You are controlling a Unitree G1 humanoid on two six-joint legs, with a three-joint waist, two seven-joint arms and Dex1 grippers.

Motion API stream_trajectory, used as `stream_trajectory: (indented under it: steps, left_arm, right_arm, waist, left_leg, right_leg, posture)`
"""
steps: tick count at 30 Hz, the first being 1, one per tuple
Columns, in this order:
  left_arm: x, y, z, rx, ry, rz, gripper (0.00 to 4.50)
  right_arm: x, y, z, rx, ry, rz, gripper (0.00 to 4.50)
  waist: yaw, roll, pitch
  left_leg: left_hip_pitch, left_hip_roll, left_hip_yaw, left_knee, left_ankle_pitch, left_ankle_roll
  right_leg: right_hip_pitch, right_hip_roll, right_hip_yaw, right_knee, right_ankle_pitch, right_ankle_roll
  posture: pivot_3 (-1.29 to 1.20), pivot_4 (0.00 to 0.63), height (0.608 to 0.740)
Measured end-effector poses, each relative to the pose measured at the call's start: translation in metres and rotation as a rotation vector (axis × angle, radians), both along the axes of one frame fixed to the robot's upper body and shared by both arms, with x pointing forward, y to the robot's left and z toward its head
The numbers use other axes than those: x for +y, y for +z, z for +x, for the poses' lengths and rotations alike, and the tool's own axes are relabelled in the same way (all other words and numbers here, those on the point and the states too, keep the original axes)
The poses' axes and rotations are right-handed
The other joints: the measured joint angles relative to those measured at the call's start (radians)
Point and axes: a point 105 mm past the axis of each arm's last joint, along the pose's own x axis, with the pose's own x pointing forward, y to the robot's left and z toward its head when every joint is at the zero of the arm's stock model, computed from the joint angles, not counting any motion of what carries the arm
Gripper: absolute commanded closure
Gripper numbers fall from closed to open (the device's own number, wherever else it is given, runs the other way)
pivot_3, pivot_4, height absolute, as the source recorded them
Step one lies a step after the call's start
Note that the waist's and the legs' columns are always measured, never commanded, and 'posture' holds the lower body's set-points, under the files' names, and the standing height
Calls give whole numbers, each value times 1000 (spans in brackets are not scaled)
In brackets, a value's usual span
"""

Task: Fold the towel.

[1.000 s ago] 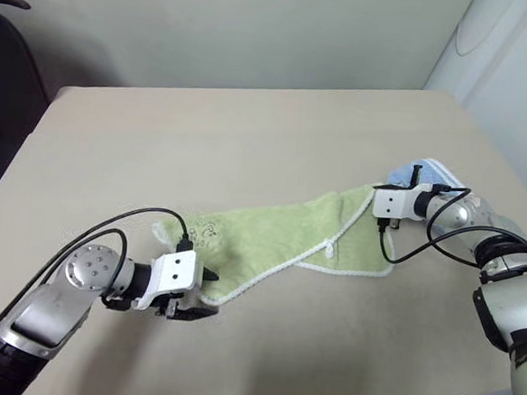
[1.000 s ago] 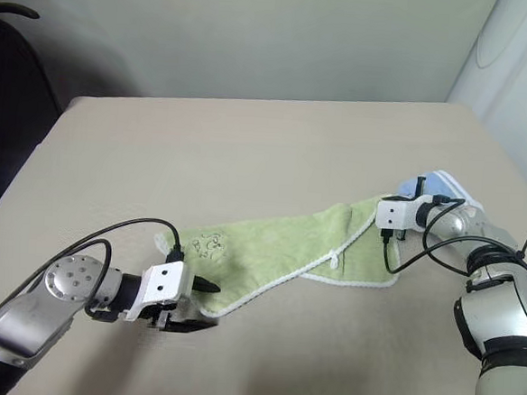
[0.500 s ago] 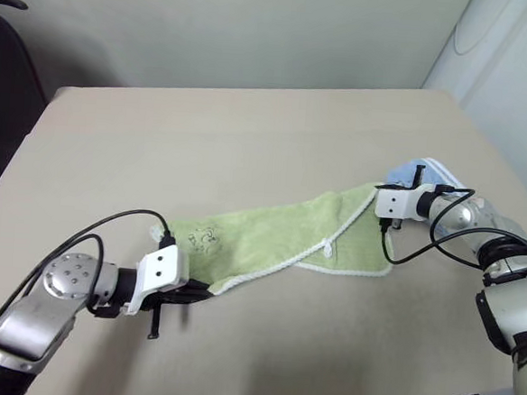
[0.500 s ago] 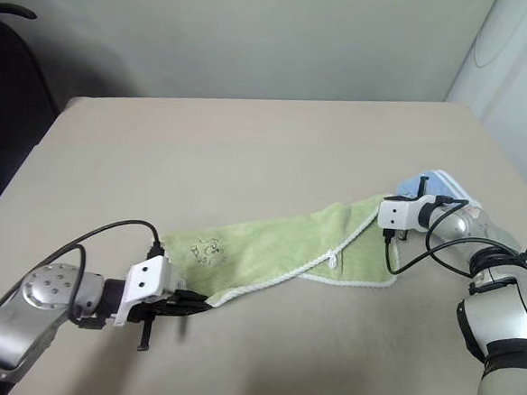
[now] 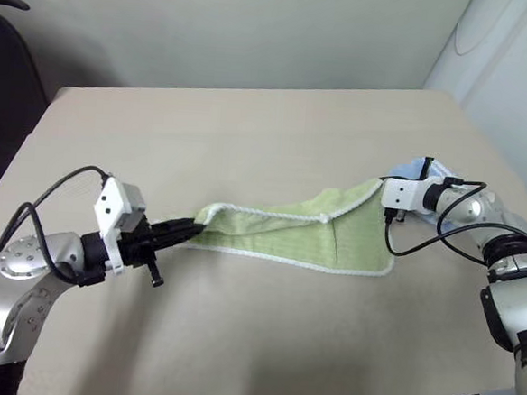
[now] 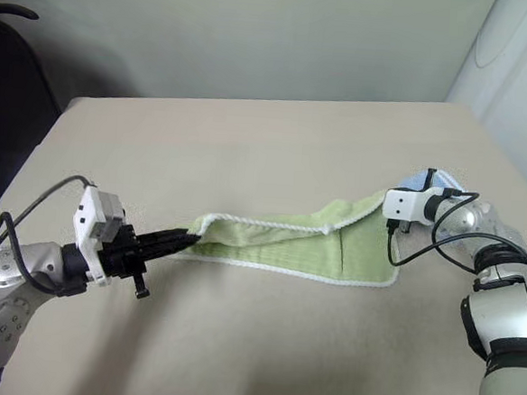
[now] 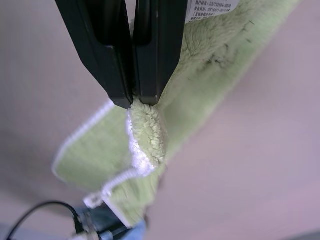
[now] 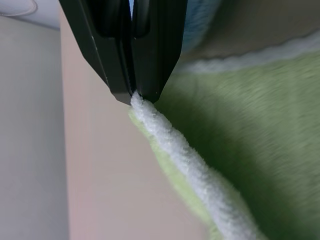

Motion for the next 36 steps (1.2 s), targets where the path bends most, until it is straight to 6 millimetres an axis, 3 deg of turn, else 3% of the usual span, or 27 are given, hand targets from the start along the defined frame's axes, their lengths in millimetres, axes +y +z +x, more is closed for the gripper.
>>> stream_trajectory:
  steps: [8,13,17,21,24,26,28,31,35,36]
  left_arm:
    - [26,57,55,-184,197,-186,4455]
    - [40,99,94,-308,285,-229,4455]
    - [49,130,94,-408,277,-216,4455]
    - [65,138,74,-435,270,-195,4455]
    - [65,105,50,-333,223,-151,4455]
    - [62,70,30,-202,181,-121,4455]
    - [52,37,4,-67,130,-90,4455]
    - [38,14,-26,35,80,-58,4455]
    - [26,-15,-59,158,66,-16,4455]
    - [26,-23,-65,191,74,-13,4455]
  right_arm:
    - [2,57,15,-112,-53,56,4500]
    - [8,117,25,-257,-103,88,4500]
    - [7,162,20,-349,-105,145,4500]
    - [-3,173,10,-326,-77,209,4500]
    - [-2,153,2,-204,3,236,4500]
    - [-6,118,-6,-64,48,226,4500]
    - [-8,67,-20,124,104,205,4500]
    - [-6,9,-46,359,166,194,4500]
    - [-6,-5,-78,505,222,182,4500]
    - [-8,-3,-84,526,226,174,4500]
  waist:
    - [0,0,0]
    - [-2,1,0]
    - [-5,0,0]
    - [-13,0,0]
    - [-21,0,0]
    - [-24,-2,-1]
    - [-24,-3,-1]
    - [-14,-2,-1]
    - [-15,-1,0]
    - [-15,-2,1]
  left_leg:
    - [0,0,0,0,1,-1]
    - [-2,0,0,-1,2,-1]
    - [-11,0,-1,-2,8,-12]
    - [-16,0,-1,-2,9,-14]
    - [-16,0,0,-2,9,-13]
    - [-17,0,-1,-2,8,-13]
    - [-19,0,-1,-1,8,-13]
    - [-20,0,-1,2,8,-13]
    - [-9,0,1,1,6,-10]
    - [-3,0,1,0,1,-1]
  right_leg:
    - [0,0,0,0,0,0]
    - [-2,0,0,-2,0,0]
    - [-9,0,0,-2,0,0]
    - [-11,1,1,-4,0,0]
    - [-11,1,1,-5,0,1]
    - [-11,1,1,-7,-1,1]
    - [-11,2,1,-9,-1,1]
    - [-10,2,1,-8,-1,2]
    - [-4,1,2,-6,-1,2]
    - [0,1,2,-4,-1,2]
  posture:
    - [0,150,740]
    - [0,150,740]
    - [0,150,740]
    - [0,150,740]
    - [0,150,740]
    - [0,150,740]
    - [0,150,740]
    - [0,150,740]
    - [0,150,740]
    - [0,150,740]
